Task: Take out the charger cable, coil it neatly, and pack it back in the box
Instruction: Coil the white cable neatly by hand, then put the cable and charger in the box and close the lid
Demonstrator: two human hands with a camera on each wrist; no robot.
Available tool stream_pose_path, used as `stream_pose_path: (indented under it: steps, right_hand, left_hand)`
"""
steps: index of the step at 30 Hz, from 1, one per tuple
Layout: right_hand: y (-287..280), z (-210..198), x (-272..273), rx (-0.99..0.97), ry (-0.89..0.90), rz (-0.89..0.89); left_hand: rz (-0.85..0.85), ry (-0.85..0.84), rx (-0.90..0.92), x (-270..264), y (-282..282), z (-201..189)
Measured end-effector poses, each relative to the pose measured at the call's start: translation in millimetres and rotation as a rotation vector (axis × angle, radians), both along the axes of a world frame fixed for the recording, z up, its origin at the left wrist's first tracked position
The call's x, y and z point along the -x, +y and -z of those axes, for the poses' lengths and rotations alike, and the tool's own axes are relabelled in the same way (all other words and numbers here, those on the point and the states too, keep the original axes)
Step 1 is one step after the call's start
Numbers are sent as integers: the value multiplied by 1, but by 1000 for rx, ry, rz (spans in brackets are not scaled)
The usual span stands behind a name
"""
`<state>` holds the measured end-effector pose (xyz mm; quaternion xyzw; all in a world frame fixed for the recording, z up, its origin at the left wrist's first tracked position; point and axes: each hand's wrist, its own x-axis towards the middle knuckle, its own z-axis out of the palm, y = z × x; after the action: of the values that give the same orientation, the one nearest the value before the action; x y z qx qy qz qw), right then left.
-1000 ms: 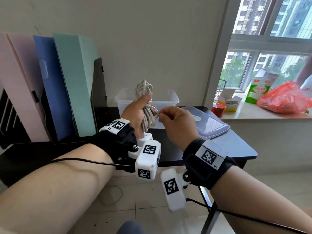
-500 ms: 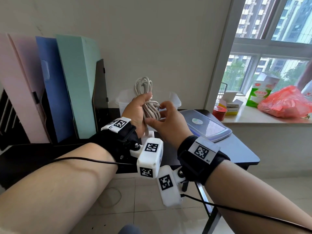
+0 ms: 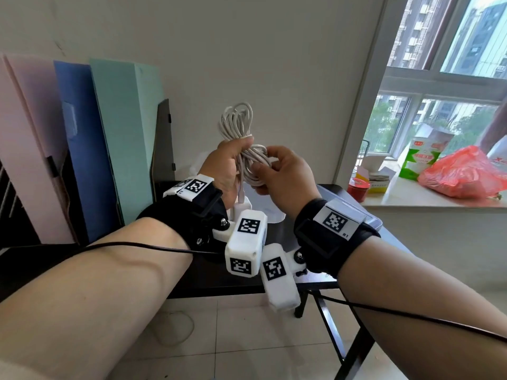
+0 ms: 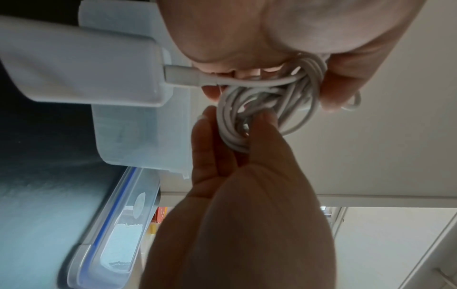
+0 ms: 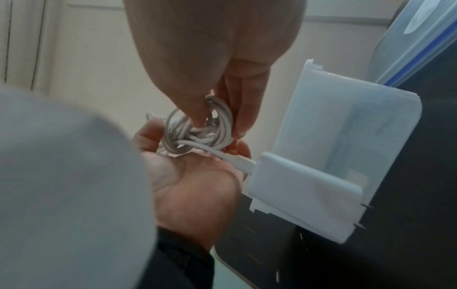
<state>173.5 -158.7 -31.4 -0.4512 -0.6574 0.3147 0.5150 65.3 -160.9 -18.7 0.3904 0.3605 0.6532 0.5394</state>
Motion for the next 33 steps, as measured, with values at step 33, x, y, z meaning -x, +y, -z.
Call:
stream_pose_path:
  steps: [33]
  right_hand:
    - [110,-32,-17,40,-297,189]
  left_hand:
    - [-408,642,177,71,67,34]
